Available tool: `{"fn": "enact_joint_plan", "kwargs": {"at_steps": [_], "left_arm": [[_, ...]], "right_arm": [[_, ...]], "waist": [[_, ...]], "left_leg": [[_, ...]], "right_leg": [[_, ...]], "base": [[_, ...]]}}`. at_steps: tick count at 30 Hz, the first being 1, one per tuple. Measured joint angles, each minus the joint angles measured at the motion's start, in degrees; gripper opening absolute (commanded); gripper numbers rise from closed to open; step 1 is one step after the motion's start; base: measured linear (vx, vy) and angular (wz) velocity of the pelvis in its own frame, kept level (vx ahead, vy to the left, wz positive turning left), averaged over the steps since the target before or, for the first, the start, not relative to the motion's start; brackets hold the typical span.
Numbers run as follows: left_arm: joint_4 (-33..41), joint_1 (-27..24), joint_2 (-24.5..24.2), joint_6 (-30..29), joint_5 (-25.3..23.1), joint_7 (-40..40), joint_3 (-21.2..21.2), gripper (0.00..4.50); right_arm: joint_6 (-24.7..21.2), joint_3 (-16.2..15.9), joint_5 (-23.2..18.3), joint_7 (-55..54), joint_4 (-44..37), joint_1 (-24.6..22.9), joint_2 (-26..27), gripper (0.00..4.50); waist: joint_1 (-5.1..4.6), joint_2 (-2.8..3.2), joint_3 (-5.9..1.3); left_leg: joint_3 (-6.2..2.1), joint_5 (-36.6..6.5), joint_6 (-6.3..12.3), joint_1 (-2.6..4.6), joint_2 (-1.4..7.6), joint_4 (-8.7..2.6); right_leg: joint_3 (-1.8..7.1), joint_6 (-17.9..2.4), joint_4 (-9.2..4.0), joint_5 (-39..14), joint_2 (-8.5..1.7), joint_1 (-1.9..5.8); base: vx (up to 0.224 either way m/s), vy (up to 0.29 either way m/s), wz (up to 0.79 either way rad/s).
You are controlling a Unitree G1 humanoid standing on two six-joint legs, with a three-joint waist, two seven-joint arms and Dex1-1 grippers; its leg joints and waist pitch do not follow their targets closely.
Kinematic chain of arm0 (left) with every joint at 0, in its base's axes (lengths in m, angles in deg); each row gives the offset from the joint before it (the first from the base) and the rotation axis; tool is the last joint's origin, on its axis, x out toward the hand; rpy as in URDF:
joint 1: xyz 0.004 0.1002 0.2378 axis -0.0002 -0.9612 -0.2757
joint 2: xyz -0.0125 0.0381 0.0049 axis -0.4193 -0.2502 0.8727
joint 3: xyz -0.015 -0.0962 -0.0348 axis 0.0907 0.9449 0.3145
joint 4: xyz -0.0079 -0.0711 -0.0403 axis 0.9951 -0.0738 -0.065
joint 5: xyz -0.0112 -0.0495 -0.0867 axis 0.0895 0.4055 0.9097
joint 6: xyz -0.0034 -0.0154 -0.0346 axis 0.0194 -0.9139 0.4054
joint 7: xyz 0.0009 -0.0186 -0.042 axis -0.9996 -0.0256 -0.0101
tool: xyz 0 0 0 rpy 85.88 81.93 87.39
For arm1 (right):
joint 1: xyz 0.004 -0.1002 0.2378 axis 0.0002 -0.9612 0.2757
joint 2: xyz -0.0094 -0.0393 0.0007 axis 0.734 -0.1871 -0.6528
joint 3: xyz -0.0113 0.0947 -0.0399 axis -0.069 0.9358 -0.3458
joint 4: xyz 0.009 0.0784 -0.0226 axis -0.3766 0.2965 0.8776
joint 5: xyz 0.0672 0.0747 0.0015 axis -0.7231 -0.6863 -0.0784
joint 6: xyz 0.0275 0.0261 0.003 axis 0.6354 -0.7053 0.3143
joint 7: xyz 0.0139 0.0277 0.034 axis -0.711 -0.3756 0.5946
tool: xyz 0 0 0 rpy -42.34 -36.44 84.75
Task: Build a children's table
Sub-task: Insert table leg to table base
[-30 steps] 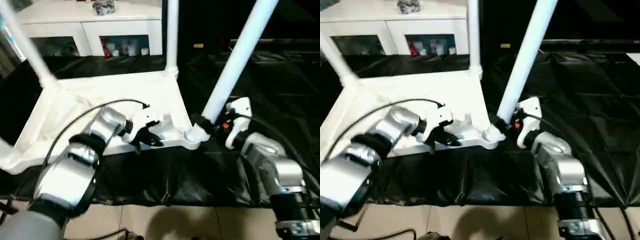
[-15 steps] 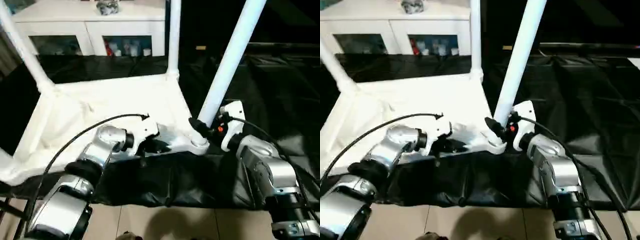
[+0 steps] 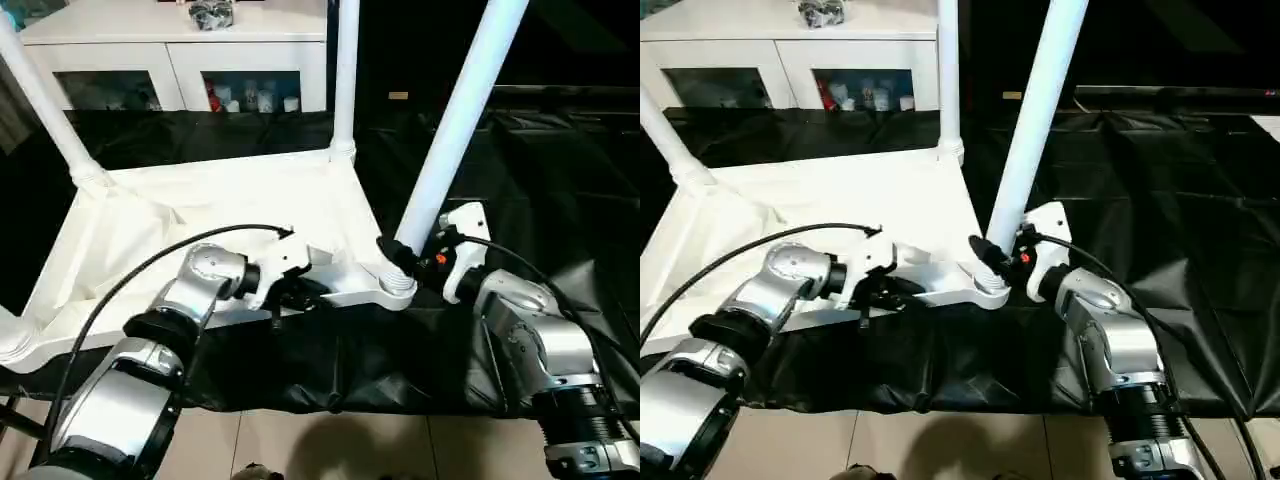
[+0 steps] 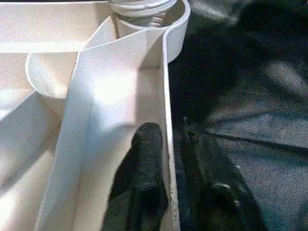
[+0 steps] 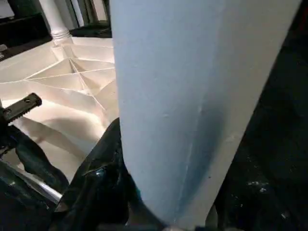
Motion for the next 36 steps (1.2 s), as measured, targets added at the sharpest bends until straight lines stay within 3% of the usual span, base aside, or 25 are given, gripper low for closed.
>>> {"fn": "enact_joint_plan", "kwargs": {"at_steps": [3,7,16,36], "left_arm": [[-0.1,0.0,0.0,0.0,0.0,0.5,0.2,0.15],[-0.3,0.0,-0.1,0.0,0.2,0.5,0.4,0.0],[-0.7,-0.2,-0.1,0.2,0.2,0.5,1.0,0.0],[-0.5,-0.5,-0.3,0.8,0.2,1.1,1.3,0.0]], "right_arm": [[0.4,-0.2,0.7,0.1,0.0,0.0,0.0,1.89],[1.2,-0.7,1.4,0.1,0.3,0.0,0.0,1.89],[1.5,-1.2,1.9,0.2,1.1,0.5,0.0,1.89],[-4.1,-1.8,0.7,4.4,-0.3,0.9,-1.9,1.89]], "waist": [[-0.04,0.0,0.0],[0.05,-0.02,-0.01],[-0.01,-0.06,-0.03],[-0.06,-0.16,-0.06]], "left_leg": [[0.0,0.0,0.0,0.01,0.0,-0.02],[0.0,0.0,0.0,0.05,0.0,-0.08],[0.0,0.0,0.0,0.11,-0.02,-0.11],[0.02,0.0,-0.01,0.15,-0.08,-0.36]], "right_leg": [[0.0,0.0,0.0,0.0,0.0,0.0],[0.0,0.0,0.01,0.0,0.0,0.0],[0.02,0.0,-0.01,0.0,0.0,0.02],[0.05,0.1,-0.09,-0.1,0.0,-0.03]], "base": [[0.0,0.0,0.0],[0.0,0.0,0.0],[0.0,0.0,0.0],[0.0,0.0,0.0]]}}
